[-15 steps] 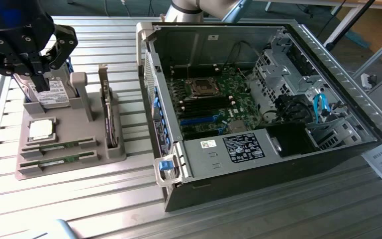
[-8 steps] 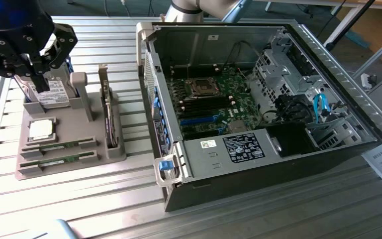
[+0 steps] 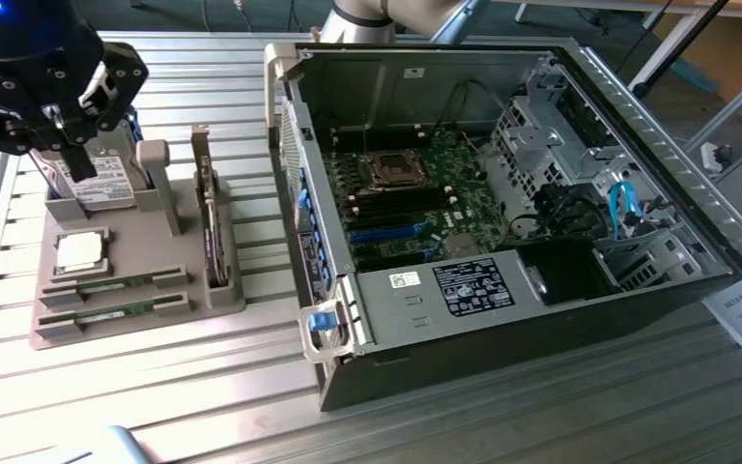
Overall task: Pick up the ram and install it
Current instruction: 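Pick up the ram and move it above insertion slot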
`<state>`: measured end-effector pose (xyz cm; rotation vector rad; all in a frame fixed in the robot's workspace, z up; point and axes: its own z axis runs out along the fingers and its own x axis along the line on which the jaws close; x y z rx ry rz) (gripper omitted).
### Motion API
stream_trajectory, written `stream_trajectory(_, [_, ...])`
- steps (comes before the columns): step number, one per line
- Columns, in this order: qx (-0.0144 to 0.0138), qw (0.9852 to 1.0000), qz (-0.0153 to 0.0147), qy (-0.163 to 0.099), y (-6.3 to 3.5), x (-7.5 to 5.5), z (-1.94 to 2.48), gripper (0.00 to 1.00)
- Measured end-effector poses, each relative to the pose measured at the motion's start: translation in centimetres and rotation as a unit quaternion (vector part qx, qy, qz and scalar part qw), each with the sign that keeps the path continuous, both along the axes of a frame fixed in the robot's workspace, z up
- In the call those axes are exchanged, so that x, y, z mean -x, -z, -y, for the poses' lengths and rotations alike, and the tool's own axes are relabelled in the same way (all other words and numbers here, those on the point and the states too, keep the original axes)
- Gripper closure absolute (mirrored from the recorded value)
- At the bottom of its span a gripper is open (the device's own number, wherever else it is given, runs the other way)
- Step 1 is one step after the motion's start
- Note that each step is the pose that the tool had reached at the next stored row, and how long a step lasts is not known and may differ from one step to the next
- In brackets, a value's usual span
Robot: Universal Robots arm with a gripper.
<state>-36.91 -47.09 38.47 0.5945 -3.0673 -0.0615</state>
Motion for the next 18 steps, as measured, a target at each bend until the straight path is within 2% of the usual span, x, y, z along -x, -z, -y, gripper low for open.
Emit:
stream_trajectory(7, [0.0000, 0.9992, 0.0000, -0.041, 0.04, 0.00, 0.00, 0.89])
stream_trajectory(9, [0.0000, 0.9982, 0.0000, -0.061, 0.06, 0.00, 0.00, 0.89])
stream_trajectory(13, [0.0000, 0.9964, 0.0000, -0.085, 0.08, 0.00, 0.00, 0.89])
stream_trajectory(16, [0.0000, 0.9936, 0.0000, -0.113, 0.10, 0.00, 0.00, 0.89])
stream_trajectory(18, [0.0000, 0.9912, 0.0000, -0.132, 0.12, 0.00, 0.00, 0.89])
